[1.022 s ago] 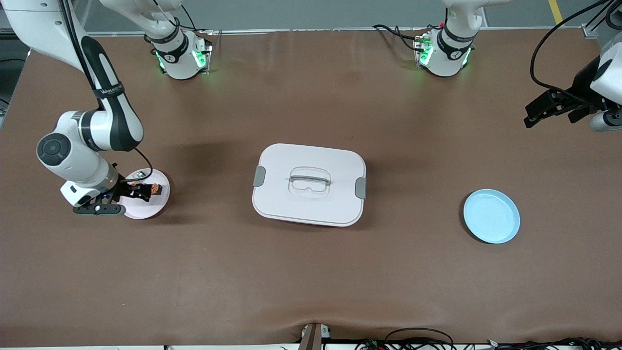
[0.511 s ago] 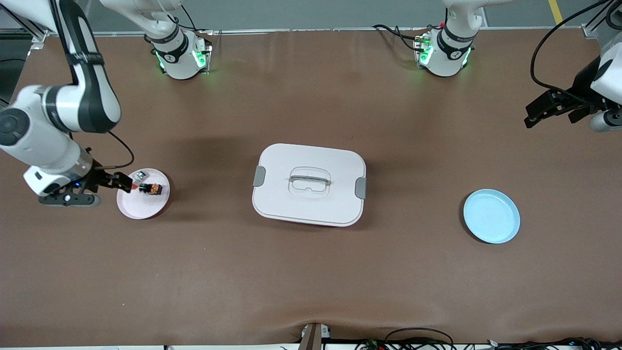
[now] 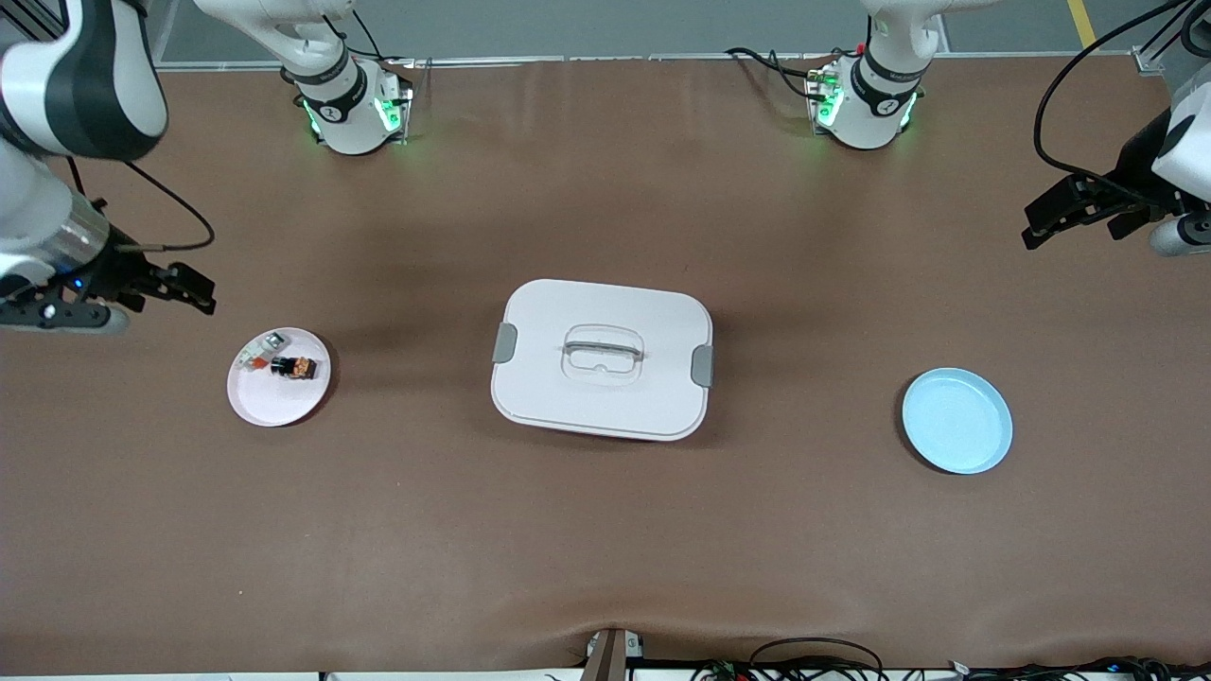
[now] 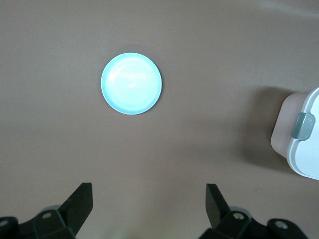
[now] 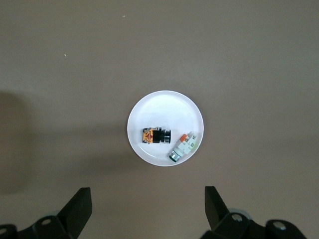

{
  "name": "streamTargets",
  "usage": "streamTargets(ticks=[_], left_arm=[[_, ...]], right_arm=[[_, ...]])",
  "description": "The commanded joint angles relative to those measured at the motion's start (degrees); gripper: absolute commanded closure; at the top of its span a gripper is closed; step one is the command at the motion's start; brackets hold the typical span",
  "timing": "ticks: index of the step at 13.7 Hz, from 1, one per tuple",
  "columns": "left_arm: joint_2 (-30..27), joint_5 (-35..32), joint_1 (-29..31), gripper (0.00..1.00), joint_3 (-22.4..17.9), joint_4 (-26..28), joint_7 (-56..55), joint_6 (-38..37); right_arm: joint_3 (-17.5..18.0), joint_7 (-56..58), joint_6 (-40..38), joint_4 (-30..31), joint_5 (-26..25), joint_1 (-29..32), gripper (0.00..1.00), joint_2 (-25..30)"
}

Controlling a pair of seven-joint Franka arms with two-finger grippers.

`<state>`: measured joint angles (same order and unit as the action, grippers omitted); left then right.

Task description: Transfer orange switch to right arm and place

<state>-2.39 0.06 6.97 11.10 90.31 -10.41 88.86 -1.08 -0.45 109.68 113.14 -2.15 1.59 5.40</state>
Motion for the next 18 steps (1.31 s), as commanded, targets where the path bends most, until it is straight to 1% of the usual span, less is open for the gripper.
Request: streamTargets(ticks=[1,3,8,10,14,15,18], left_arm=[[-0.33,0.46,0.68,0.0,0.41,-0.14,-0.05,0.26],[-0.16,0.64,0.68,0.0,0.41,-0.14,-0.14,0.26],[-0.59,0.9,0.68,0.0,0.33,-0.22,1.0,-0.18],[-0.86,0.91,0.68,0.0,0.41,-0.22,1.18,-0.71],[-1.03,0.82,0.59,0.0,0.41,-0.22,5.83,-2.02],[-1.03,0.82,0.59,0.0,0.5,-0.22,6.01,-2.2],[-1.12,0.82,0.5,0.0,0.5,-0.31,6.1,-3.17]], right_arm=[[0.29,0.01,-3.76,-1.32,1.09,0.17,0.0,3.12],[0.29,-0.08,-8.15,-5.36,1.09,0.17,0.0,2.95],[0.29,-0.52,-13.34,-12.31,1.27,-0.1,0.0,2.6],[0.29,-0.35,-14.23,-15.21,1.27,-0.18,0.0,2.33],[0.21,-0.26,-14.41,-16.89,1.27,-0.18,0.0,2.16],[0.21,-0.34,-14.5,-17.85,1.27,-0.27,0.0,1.81],[0.12,-0.08,-15.03,-18.12,1.18,-0.18,0.0,1.63]])
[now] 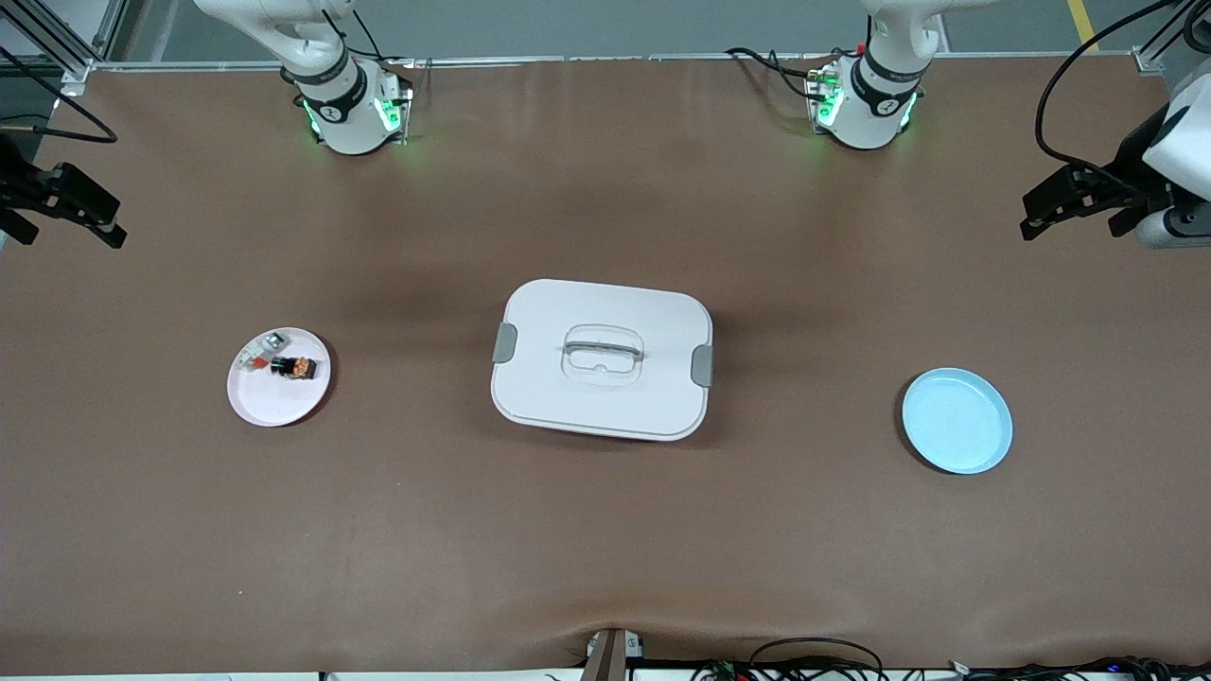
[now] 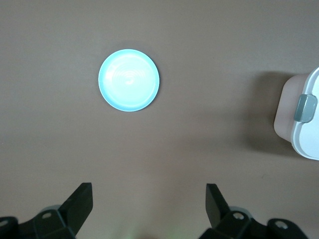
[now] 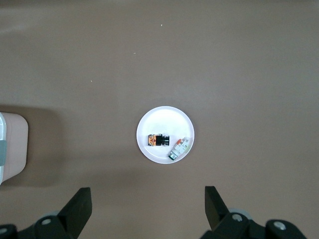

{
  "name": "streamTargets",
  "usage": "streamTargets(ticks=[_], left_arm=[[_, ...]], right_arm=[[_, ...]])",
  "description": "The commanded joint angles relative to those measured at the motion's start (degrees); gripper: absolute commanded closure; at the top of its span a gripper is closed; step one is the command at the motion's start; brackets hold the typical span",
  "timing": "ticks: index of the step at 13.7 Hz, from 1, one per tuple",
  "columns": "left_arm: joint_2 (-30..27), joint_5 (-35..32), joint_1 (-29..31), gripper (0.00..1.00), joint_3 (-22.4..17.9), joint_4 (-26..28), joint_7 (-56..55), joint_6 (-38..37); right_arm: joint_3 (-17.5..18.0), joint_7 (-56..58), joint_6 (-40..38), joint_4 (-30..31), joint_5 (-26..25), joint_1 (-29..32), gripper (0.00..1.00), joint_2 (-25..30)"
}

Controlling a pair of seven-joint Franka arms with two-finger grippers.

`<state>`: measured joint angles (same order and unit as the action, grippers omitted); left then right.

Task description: Transfer orange switch to right arm and place

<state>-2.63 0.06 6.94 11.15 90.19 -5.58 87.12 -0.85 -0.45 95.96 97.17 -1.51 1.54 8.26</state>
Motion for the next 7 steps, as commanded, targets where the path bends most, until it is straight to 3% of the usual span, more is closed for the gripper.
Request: streamTargets(ticks=[1,7], left_arm=[[-0.89,0.73,0.53,0.0,0.46,-0.28,1.27,-1.95],[-1.41,0.73,0.36,0.0,0.72,-0.28,1.27,-2.04]], right_arm=[[-0.12,-0.08,-1.3,-2.42,0.54,-0.05,0.0,-1.23],[-0.21,0.01,-1.3,-3.03,0.54,0.04,0.0,-1.23]])
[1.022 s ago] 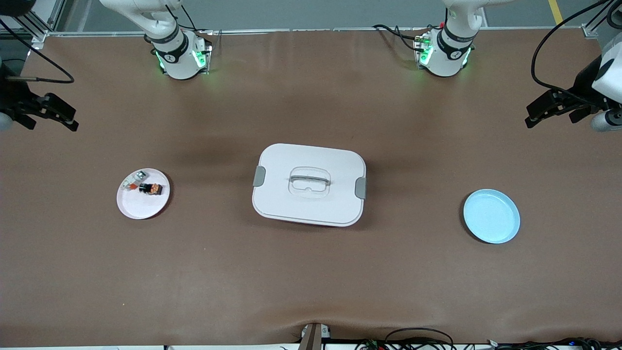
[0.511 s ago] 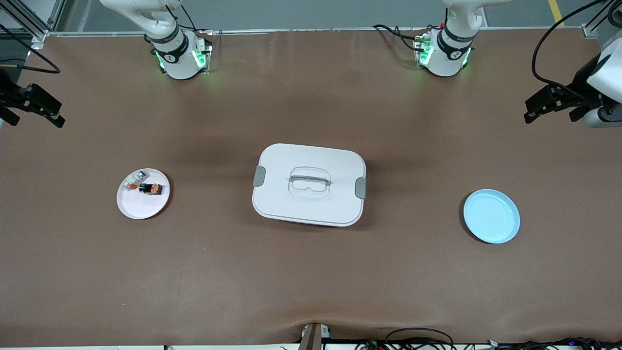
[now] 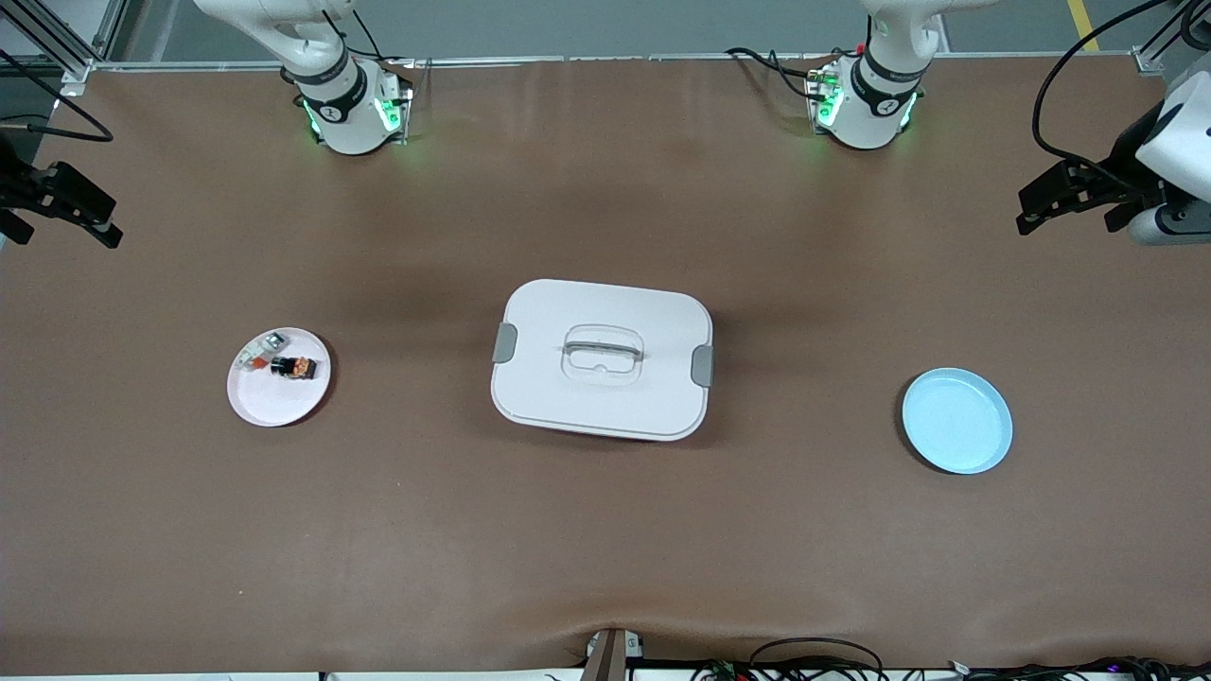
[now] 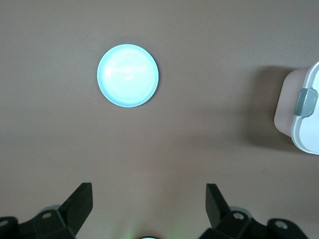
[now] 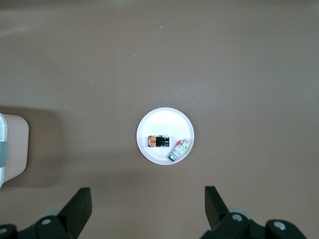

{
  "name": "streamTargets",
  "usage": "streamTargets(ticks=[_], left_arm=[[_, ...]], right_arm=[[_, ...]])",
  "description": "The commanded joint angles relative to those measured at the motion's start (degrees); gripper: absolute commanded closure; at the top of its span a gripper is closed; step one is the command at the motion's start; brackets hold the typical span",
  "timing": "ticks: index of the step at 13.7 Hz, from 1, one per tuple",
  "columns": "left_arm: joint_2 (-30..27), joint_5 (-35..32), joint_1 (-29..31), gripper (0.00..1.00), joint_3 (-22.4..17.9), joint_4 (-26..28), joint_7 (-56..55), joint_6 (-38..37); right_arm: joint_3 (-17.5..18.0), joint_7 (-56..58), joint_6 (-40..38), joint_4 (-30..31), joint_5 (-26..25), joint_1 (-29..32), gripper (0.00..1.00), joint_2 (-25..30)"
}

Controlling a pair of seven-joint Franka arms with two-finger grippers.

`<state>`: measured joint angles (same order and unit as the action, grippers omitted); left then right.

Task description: Transfer orange switch to right arm and place

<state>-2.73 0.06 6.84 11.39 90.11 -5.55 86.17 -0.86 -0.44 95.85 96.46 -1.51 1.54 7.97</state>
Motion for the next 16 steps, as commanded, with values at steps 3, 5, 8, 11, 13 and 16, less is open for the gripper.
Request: streamTargets(ticks=[3,5,8,11,13,16], left_arm=[[-1.4,0.81,0.45,0.0,0.65,-0.19,1.16,-1.09],[-1.49,0.81,0.45,0.0,0.65,-0.19,1.16,-1.09],[-1.32,0.47,0.37,0.0,0.74,-0.54,0.72,-1.09],[-0.88,0.11,0.28,0.0,0.74,-1.51,0.63,-1.79],[-0.79,0.02,0.28,0.0,0.74,-1.6,0.63,-1.88],[-0.79,-0.15,0.37,0.0,0.65,-1.6,0.63,-1.88]], right_arm=[[-0.19,0.0,-1.2,-2.33,0.54,-0.04,0.0,-0.94],[-0.19,0.09,-1.2,-2.42,0.54,-0.04,0.0,-0.94],[-0.19,0.09,-1.2,-2.42,0.54,-0.04,0.0,-0.94],[-0.19,0.0,-1.2,-2.42,0.54,-0.04,0.0,-0.94],[-0.19,0.09,-1.2,-2.51,0.54,0.04,0.0,-1.03],[-0.19,0.09,-1.2,-2.51,0.54,-0.04,0.0,-1.03]])
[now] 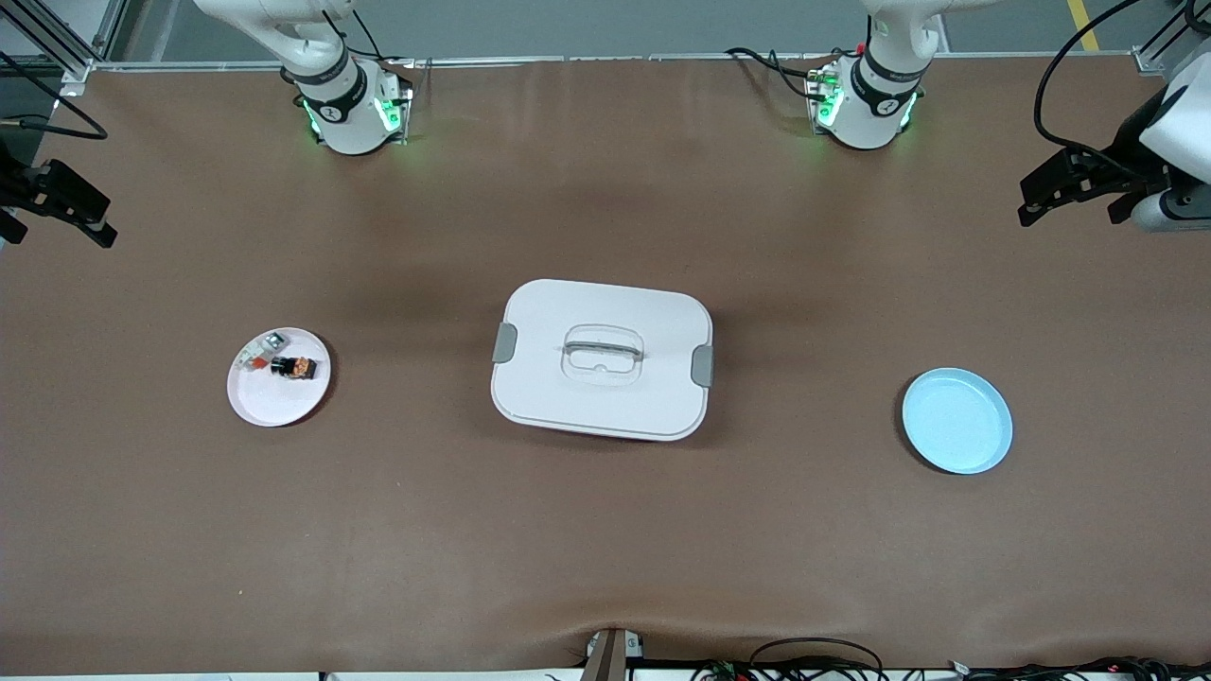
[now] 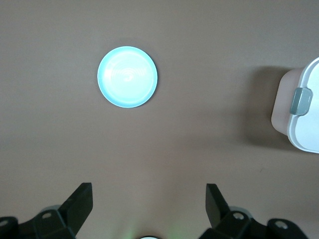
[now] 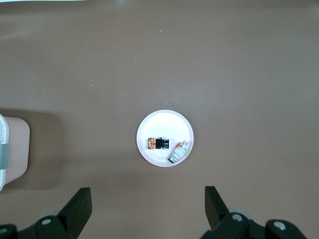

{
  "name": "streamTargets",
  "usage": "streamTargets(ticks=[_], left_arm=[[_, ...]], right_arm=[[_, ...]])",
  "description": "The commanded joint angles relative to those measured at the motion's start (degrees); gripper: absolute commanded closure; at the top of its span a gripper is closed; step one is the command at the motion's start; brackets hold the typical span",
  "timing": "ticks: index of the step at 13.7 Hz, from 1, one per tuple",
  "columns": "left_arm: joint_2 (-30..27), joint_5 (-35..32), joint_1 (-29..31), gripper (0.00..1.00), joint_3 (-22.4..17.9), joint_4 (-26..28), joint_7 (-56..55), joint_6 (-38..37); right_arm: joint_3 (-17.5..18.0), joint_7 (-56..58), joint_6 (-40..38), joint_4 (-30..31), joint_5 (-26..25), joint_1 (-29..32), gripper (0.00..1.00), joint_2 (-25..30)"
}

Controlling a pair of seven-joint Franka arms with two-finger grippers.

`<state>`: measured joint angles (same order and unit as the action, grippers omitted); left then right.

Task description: Transfer orange switch to right arm and place

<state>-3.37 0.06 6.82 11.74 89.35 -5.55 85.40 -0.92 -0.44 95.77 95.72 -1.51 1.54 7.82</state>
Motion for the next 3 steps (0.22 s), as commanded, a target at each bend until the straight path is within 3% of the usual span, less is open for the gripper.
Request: streamTargets(ticks=[1,3], left_arm=[[-0.15,-0.15,0.3,0.0,0.3,-0.84,0.46,-1.11],[-0.06,-0.24,0.3,0.0,0.3,-0.84,0.37,-1.11]], right_arm=[[-0.13,0.09,-1.11,-1.76,0.54,-0.05,0.0,-0.88],[-0.13,0.09,-1.11,-1.76,0.54,-0.05,0.0,-0.88]])
